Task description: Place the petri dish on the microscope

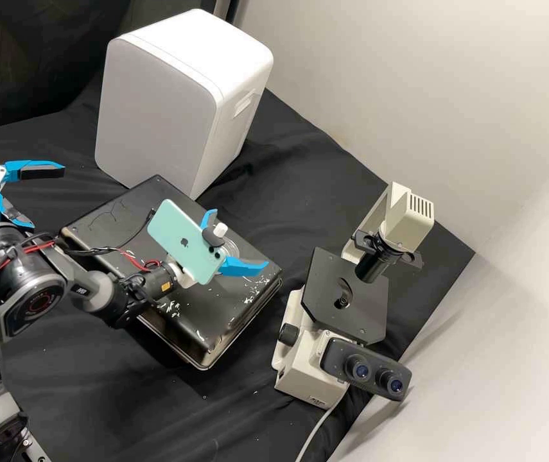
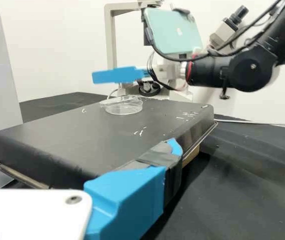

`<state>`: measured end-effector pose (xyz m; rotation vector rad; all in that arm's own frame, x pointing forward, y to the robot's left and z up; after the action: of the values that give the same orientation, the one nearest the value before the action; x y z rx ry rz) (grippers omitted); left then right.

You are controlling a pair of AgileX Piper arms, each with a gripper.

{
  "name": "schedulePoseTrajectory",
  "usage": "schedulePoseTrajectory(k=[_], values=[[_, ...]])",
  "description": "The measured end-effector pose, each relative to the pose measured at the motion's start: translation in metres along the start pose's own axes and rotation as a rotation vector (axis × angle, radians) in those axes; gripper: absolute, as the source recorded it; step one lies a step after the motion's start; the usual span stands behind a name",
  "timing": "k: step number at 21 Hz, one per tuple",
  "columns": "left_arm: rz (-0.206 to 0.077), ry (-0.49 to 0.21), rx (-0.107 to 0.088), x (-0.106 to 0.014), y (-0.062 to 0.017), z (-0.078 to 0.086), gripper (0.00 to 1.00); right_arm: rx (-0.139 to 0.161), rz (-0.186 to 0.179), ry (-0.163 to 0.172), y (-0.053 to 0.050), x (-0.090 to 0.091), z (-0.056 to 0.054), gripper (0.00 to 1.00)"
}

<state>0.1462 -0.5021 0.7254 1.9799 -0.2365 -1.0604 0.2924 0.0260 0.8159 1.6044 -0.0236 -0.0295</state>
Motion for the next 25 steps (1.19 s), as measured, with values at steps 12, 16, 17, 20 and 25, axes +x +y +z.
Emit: schedulePoseTrajectory(k=[12,16,17,20,25], values=[[-0.003,0.001,-0.002,0.0,-0.0006,0.0,1.0,0.002,-0.002,0.002,-0.008,-0.035,0.009,1.0],[-0.003,0.001,-0.002,0.0,-0.0006,0.0,1.0,0.0,-0.042,-0.005,-0.019,-0.032,0.01,1.0],[-0.004,-0.003,-0.002,0.0,-0.0007,0.0,1.0,-0.002,-0.054,-0.01,-0.021,-0.032,0.012,1.0],[-0.005,-0.007,-0.001,0.001,-0.0009,0.001,1.0,-0.022,-0.081,-0.019,-0.029,-0.028,0.014,1.0],[-0.007,-0.014,-0.001,0.001,-0.0011,0.002,1.0,-0.048,-0.096,-0.037,-0.038,-0.021,0.016,1.0]])
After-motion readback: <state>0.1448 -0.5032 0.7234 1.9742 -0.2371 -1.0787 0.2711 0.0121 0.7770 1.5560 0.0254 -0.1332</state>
